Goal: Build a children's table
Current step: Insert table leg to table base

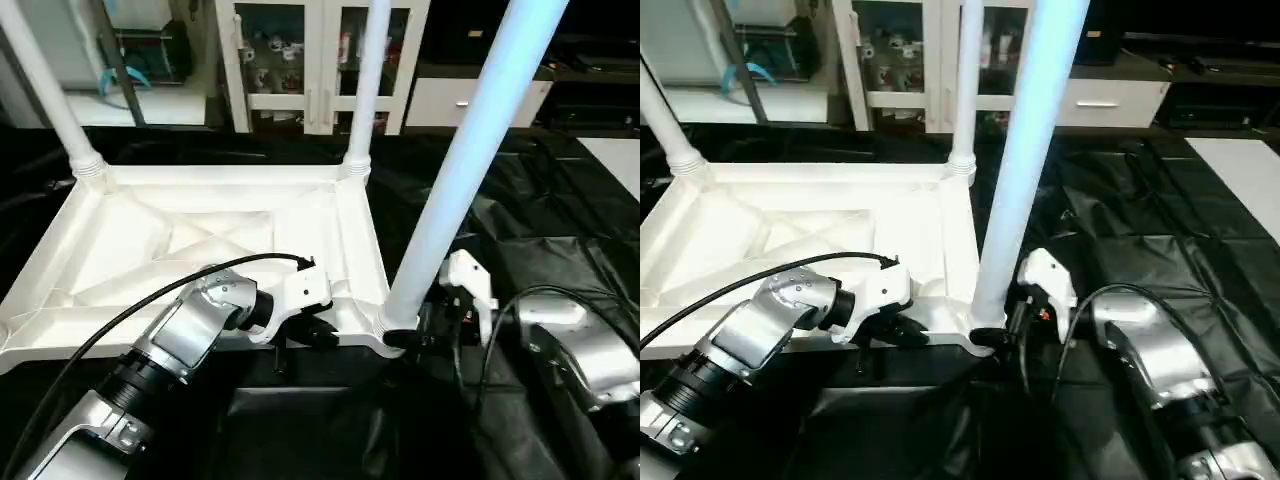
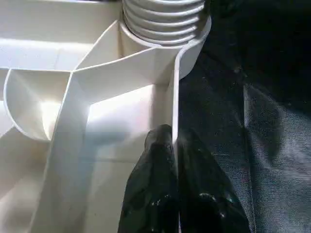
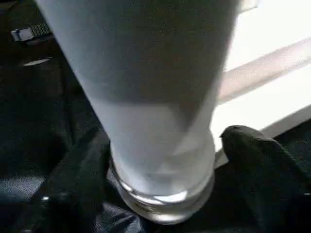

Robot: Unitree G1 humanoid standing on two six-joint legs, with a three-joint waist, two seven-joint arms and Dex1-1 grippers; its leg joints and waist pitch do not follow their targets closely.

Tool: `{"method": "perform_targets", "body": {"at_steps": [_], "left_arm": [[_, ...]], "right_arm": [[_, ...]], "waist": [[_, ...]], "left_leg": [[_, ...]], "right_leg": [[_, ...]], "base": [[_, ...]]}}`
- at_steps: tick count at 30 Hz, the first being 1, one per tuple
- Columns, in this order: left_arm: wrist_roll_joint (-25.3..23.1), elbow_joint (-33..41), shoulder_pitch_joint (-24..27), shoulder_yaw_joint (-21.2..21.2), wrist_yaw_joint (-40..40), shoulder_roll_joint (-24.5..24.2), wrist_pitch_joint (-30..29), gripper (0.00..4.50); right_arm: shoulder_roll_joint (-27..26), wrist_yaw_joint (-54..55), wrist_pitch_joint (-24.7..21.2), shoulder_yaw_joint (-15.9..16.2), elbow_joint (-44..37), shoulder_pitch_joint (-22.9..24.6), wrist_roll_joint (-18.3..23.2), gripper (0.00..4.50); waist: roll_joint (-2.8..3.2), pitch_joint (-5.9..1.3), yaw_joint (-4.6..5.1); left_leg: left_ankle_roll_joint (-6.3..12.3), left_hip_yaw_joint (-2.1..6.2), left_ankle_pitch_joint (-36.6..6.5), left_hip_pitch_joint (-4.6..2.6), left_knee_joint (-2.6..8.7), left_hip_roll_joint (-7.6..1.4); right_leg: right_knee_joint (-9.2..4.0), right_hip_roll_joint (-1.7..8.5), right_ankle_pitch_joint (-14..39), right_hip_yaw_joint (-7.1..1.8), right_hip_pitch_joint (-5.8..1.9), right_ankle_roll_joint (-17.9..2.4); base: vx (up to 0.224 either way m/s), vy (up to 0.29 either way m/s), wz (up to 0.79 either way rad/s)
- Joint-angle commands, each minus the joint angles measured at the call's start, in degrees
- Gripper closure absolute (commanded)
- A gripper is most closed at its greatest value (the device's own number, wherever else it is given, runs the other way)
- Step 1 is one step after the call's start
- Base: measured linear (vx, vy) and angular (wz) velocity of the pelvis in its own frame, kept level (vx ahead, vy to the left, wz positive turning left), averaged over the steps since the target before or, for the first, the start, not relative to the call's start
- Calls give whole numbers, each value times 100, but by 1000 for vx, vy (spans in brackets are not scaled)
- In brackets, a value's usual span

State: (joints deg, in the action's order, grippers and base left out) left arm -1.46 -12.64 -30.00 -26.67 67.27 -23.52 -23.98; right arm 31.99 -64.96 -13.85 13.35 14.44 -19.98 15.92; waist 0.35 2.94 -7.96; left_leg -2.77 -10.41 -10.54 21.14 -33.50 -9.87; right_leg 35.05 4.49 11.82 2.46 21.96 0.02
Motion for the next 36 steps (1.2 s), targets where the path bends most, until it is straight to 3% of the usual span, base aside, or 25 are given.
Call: {"method": "perform_targets", "body": {"at_steps": [1, 3, 7, 8, 10, 14, 18, 21, 25, 26, 29, 34, 36], "left_arm": [[-38, -14, 112, -192, 72, 12, -129, 450], [-39, -21, 108, -179, 50, 5, -135, 450], [-39, -33, 97, -168, 32, -7, -145, 450], [-36, -17, 104, -175, 35, -11, -164, 450], [-36, -14, 105, -177, 36, -11, -166, 450], [-48, -30, 116, -220, 38, 8, -159, 450], [-8, -173, 71, -125, -92, 119, -154, 450], [-2, -587, -97, 191, -733, 485, -242, 450], [-46, -1062, -293, 404, -1295, 790, -237, 450], [-35, -1163, -342, 464, -1426, 877, -263, 450], [-83, -1933, -760, 853, -2498, 1519, -297, 450], [-169, -2324, -998, 980, -3056, 1786, -205, 450], [-256, -2524, -1104, 967, -3307, 1909, -85, 450]], "right_arm": [[-48, 40, 164, -30, 160, -166, -69, 112], [-103, -8, 263, -13, 276, -225, -104, 123], [-160, -76, 339, 12, 358, -253, -139, 158], [-178, -92, 364, 13, 382, -247, -155, 165], [-179, -94, 366, 13, 383, -246, -156, 172], [-207, -82, 470, 18, 462, -172, -209, 176], [-447, 390, 510, -180, 593, -168, -225, 177], [-877, 1397, 297, -548, 925, -268, -215, 177], [-1272, 2101, 58, -763, 1064, -290, -136, 178], [-1371, 2288, 25, -795, 1102, -300, -147, 178], [-2139, 3916, 80, -925, 1633, -507, -570, 178], [-2533, 4985, 79, -1027, 2011, -722, -809, 178], [-2801, 6018, 29, -1261, 2274, -888, -926, 178]], "waist": [[-61, -357, 10], [-78, -358, 12], [-62, -353, 15], [-32, -355, 14], [-46, -355, 25], [-4, -364, 35], [-14, -353, 65], [-45, -350, 138], [-69, -327, 182], [-44, -326, 176], [-62, -341, 189], [-31, -339, 205], [1, -346, 205]], "left_leg": [[319, 120, -936, -85, 378, -347], [341, 114, -916, -85, 371, -342], [354, 118, -929, -80, 373, -339], [332, 124, -966, -85, 375, -341], [317, 120, -996, -86, 376, -340], [301, 125, -993, -89, 371, -336], [273, 125, -1078, -81, 383, -334], [147, 135, -1241, -88, 404, -320], [75, 131, -1419, -95, 424, -317], [48, 141, -1444, -101, 431, -310], [-84, 149, -1427, -108, 441, -306], [-144, 145, -1461, -107, 450, -291], [-167, 155, -1469, -107, 465, -293]], "right_leg": [[-351, 431, 513, -216, -217, -1498], [-351, 426, 479, -214, -214, -1509], [-352, 425, 515, -214, -215, -1500], [-353, 429, 565, -215, -213, -1498], [-359, 424, 569, -217, -213, -1500], [-344, 415, 415, -216, -217, -1534], [-360, 418, 475, -214, -219, -1556], [-398, 425, 838, -204, -224, -1495], [-459, 429, 1295, -220, -192, -1313], [-466, 433, 1402, -217, -179, -1267], [-469, 444, 1475, -212, -159, -1219], [-493, 433, 1440, -225, -140, -1107], [-485, 430, 1333, -222, -150, -1051]], "base": [[0, 0, 0], [0, 0, 0], [0, 0, 0], [0, 0, 0], [0, 0, 0], [0, 0, 0], [0, 0, 0], [0, 0, 0], [0, 0, 0], [0, 0, 0], [0, 0, 0], [0, 0, 0], [0, 0, 0]]}}
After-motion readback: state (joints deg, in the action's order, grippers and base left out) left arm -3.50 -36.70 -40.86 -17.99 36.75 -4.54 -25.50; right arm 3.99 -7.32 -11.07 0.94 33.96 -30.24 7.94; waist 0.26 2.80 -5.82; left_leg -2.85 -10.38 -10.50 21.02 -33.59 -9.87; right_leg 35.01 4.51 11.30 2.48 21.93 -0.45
